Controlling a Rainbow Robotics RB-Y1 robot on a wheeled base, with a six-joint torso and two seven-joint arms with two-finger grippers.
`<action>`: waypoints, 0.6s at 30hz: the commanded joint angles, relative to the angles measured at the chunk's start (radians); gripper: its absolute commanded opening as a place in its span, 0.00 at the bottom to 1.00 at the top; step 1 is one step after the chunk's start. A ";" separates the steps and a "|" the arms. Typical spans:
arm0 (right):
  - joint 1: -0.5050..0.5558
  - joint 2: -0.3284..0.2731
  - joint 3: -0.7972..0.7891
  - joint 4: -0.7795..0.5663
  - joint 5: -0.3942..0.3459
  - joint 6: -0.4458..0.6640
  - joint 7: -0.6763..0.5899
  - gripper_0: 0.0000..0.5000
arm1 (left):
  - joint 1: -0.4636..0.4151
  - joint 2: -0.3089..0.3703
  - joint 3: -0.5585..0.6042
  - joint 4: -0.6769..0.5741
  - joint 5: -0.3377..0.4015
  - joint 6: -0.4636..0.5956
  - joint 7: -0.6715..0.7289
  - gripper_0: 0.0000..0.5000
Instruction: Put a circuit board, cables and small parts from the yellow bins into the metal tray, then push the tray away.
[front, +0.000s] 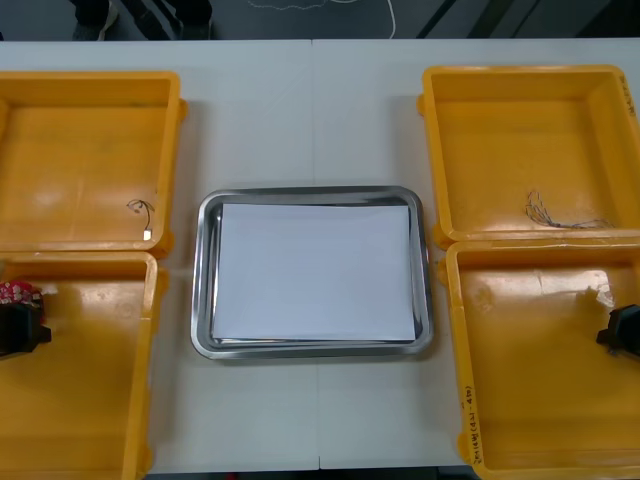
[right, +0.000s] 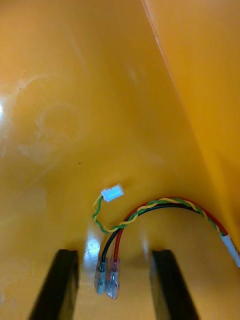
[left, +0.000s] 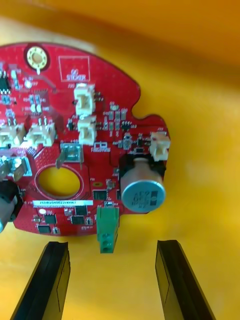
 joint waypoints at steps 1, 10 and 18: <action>0.019 0.012 0.010 -0.001 0.000 -0.008 -0.066 0.10 | -0.037 -0.012 -0.010 0.004 -0.018 -0.012 -0.159 1.00; 0.006 0.006 0.010 -0.002 -0.023 0.001 -0.066 0.00 | -0.057 -0.012 -0.010 0.038 -0.015 -0.024 -0.179 1.00; -0.018 -0.023 0.010 -0.062 -0.053 0.088 -0.072 0.00 | -0.061 -0.012 -0.010 0.041 -0.016 -0.024 -0.183 1.00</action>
